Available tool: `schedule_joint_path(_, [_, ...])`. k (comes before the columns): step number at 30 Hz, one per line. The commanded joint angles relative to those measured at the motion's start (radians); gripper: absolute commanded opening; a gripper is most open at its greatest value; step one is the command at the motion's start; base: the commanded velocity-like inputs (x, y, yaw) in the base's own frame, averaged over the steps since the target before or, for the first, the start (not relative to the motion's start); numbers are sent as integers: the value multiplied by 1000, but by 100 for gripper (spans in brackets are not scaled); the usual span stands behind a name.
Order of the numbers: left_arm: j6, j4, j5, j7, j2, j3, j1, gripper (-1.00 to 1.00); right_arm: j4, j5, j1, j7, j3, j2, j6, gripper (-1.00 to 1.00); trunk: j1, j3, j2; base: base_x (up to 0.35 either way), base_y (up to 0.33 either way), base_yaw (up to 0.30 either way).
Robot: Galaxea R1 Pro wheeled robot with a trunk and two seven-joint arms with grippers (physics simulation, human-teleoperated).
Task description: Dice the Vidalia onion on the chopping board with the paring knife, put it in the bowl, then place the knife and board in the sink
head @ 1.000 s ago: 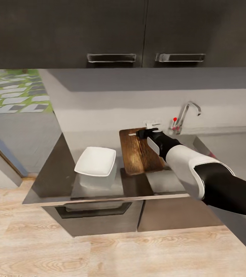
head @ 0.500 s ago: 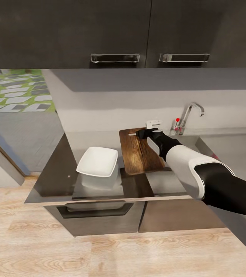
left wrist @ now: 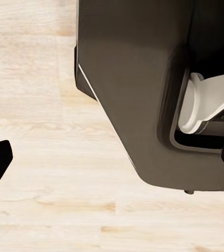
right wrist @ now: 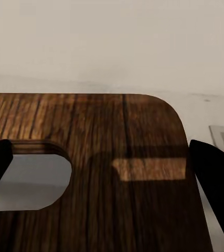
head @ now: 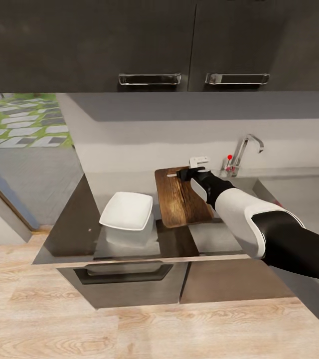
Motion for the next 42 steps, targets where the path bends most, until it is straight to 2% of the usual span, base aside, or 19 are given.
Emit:
schedule_joint_path(1, [-2, -2, 8, -1, 0, 0, 0, 100, -1, 1, -1, -3, 8, 0, 7, -100, 1, 0, -2, 0, 0, 0])
schedule_joint_path(17, [0, 0, 7, 2, 0, 0, 0, 100, 14, 1, -1, -3, 8, 0, 7, -100, 1, 26, -2, 10, 0, 0])
schedule_joint_path(29, [0, 1, 9, 5, -1, 0, 0, 100, 23, 1, -1, -14, 7, 0, 8, -100, 1, 45, -2, 272, 0, 0])
schedule_joint_path(34, [1, 2, 9, 5, -1, 0, 0, 100, 30, 2, -1, -50, 5, 0, 9, -100, 1, 51, -2, 26, 0, 0])
schedule_joint_path(35, [0, 3, 9, 5, -1, 0, 0, 100, 31, 1, -1, -70, 5, 0, 9, -100, 1, 51, -2, 7, 0, 0])
schedule_joint_path(36, [0, 3, 9, 5, 0, 0, 0, 100, 33, -2, -1, -127, 4, 0, 9, -100, 1, 52, -2, 3, 0, 0])
schedule_joint_path(40, [0, 5, 9, 4, -1, 0, 0, 100, 34, -56, -1, -227, 2, -16, 8, -100, 1, 52, -2, 1, 0, 0])
schedule_joint_path(42, [0, 5, 9, 3, -1, 0, 0, 100, 34, -154, -1, -276, 2, -37, 5, -100, 1, 52, -2, 0, 0, 0])
